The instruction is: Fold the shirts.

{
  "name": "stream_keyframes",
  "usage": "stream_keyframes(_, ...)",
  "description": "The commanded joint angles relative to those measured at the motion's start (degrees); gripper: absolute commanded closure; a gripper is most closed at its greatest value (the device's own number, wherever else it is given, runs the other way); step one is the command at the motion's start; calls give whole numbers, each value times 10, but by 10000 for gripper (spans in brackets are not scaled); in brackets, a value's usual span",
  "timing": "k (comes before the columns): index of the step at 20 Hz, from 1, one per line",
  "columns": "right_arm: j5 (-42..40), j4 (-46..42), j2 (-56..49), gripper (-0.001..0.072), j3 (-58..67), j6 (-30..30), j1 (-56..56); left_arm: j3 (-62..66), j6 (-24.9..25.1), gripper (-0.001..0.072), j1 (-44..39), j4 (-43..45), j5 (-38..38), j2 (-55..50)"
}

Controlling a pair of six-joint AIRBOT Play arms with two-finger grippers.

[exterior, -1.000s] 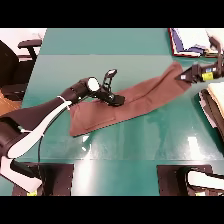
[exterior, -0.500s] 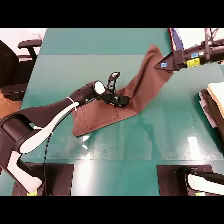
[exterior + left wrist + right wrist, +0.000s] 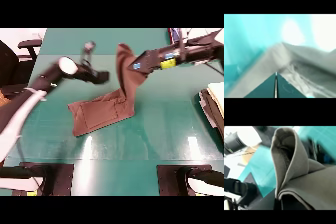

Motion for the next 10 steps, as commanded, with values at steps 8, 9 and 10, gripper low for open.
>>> stream_keyframes(8, -147, -3, -151, 154, 1, -85, 261, 1, 0, 685, 168, 134, -55, 261)
stream_keyframes(9, -128, -18, -154, 156, 1, -83, 251, 0, 0, 685, 168, 133, -65, 261)
stream_keyframes(10, -105, -45, -153, 157, 0, -76, 235, 0, 0, 685, 168, 132, -76, 261)
